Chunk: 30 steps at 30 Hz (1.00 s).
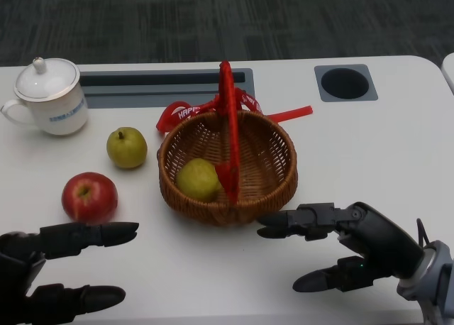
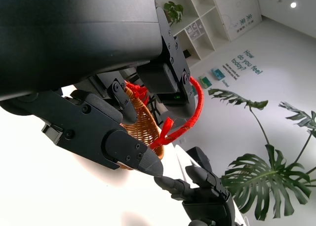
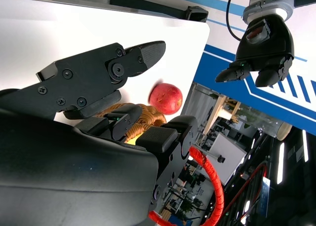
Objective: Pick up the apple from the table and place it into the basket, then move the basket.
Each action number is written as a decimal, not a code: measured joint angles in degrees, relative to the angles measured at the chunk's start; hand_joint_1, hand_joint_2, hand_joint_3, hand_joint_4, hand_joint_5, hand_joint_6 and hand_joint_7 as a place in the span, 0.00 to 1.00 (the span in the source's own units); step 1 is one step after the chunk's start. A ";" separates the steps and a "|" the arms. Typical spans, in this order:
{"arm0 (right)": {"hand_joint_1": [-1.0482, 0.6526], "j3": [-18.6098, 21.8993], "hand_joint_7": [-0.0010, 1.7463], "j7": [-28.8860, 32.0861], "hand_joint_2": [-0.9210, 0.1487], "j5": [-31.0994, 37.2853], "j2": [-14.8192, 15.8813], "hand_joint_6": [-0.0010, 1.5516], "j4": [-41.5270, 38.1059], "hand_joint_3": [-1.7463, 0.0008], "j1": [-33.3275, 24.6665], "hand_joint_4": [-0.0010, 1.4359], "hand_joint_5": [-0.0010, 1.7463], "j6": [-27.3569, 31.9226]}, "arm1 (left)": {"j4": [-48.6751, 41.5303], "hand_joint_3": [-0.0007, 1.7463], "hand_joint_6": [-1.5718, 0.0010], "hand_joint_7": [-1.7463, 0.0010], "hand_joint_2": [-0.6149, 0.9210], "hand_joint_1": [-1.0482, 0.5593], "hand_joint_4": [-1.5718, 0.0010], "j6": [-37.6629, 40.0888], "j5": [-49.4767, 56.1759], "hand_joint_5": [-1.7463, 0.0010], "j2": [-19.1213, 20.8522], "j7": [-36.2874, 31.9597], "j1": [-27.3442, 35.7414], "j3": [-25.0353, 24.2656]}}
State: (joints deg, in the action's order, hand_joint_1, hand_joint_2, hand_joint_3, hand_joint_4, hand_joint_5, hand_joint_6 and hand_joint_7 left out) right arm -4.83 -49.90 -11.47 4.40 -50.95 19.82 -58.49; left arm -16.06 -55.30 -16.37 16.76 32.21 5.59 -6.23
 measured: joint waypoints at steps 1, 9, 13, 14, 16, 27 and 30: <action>0.37 0.00 0.00 0.00 0.11 0.00 0.00 0.38 0.00 1.00 0.01 0.49 0.00 0.00 | 0.00 0.00 0.49 1.00 0.91 0.38 0.43 0.00 0.00 1.00 0.00 0.04 0.00 0.00; 0.38 0.08 0.00 0.05 0.11 0.06 0.02 0.38 -0.07 1.00 0.02 0.49 0.00 0.00 | 0.00 0.00 0.48 1.00 0.91 0.38 0.43 -0.02 0.04 1.00 0.00 0.13 -0.01 -0.01; 0.37 0.08 0.00 0.18 0.11 0.15 0.08 0.38 -0.08 1.00 0.03 0.49 0.00 0.00 | -0.02 0.00 0.49 1.00 0.91 0.37 0.44 -0.27 0.44 1.00 0.00 0.12 -0.02 -0.23; 0.37 0.08 0.00 0.28 0.11 0.19 0.11 0.38 -0.08 1.00 0.03 0.49 0.00 0.01 | -0.02 0.00 0.49 1.00 0.91 0.37 0.44 -0.33 0.55 1.00 0.00 0.12 -0.02 -0.30; 0.37 0.08 0.00 0.50 0.11 0.25 0.17 0.38 -0.09 1.00 0.03 0.50 0.00 0.02 | -0.01 0.00 0.51 1.00 0.91 0.36 0.46 -0.37 0.98 1.00 0.01 0.08 -0.03 -0.47; 0.37 0.12 0.00 0.28 0.11 0.11 0.27 0.38 -1.36 1.00 0.46 0.50 0.00 0.01 | 0.54 0.00 0.88 1.00 0.94 0.18 0.92 -2.52 18.38 1.00 -0.13 -12.20 -1.51 -8.14; 0.37 0.13 0.00 0.18 0.11 0.10 0.29 0.38 -1.43 1.00 0.51 0.50 0.00 -0.01 | 0.39 0.00 0.90 1.00 0.94 0.16 0.94 -2.19 22.78 1.00 0.48 -15.96 -2.71 -9.67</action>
State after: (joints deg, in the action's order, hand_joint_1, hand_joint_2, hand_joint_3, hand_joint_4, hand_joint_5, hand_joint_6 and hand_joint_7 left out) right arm -4.70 -49.73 -11.37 4.68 -52.38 20.32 -58.50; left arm -15.67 -57.49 6.41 17.24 16.25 2.88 -15.90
